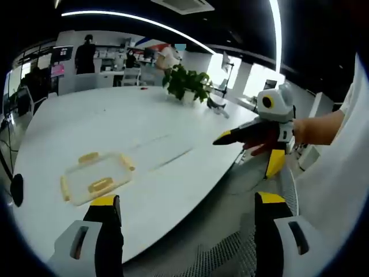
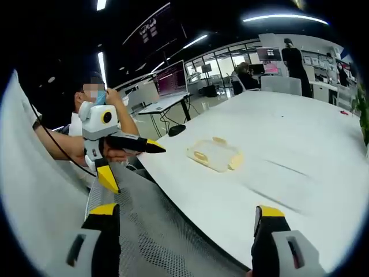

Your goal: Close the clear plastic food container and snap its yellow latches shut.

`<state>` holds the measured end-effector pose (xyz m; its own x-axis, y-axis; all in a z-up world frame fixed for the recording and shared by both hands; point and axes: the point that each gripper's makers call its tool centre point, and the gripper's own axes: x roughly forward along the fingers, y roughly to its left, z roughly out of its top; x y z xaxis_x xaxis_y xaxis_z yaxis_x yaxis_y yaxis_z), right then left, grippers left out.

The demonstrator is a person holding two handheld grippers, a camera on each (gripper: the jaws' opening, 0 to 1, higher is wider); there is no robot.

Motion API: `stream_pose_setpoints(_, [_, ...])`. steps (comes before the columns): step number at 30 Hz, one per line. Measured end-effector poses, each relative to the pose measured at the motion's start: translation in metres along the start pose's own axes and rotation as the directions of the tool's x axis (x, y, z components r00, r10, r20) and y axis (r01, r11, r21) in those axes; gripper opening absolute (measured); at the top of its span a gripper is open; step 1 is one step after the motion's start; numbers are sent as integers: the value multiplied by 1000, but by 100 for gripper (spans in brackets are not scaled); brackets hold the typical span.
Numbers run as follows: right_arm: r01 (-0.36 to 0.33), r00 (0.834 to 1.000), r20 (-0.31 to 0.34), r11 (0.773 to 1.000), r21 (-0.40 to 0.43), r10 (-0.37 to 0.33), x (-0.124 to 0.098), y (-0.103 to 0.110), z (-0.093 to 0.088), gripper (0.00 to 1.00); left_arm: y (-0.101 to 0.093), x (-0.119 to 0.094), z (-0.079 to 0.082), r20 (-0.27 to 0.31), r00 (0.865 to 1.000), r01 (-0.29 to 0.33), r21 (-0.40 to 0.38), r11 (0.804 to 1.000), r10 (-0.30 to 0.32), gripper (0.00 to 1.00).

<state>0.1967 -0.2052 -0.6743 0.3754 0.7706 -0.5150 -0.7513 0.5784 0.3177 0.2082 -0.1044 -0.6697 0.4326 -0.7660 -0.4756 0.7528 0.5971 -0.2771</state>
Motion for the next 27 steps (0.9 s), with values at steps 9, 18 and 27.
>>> stream_pose_setpoints(9, [-1, 1000, 1, 1000, -1, 1, 0, 0, 0, 97, 0, 0, -1, -3, 1000, 5, -6, 1000, -5, 95])
stream_pose_setpoints(18, [-4, 1000, 4, 1000, -1, 4, -1, 0, 1, 97, 0, 1, 0, -3, 1000, 6, -10, 1000, -7, 95])
stream_pose_setpoints(27, [-4, 1000, 10, 1000, -4, 4, -1, 1, 2, 96, -2, 2, -1, -12, 1000, 18, -16, 1000, -18, 95])
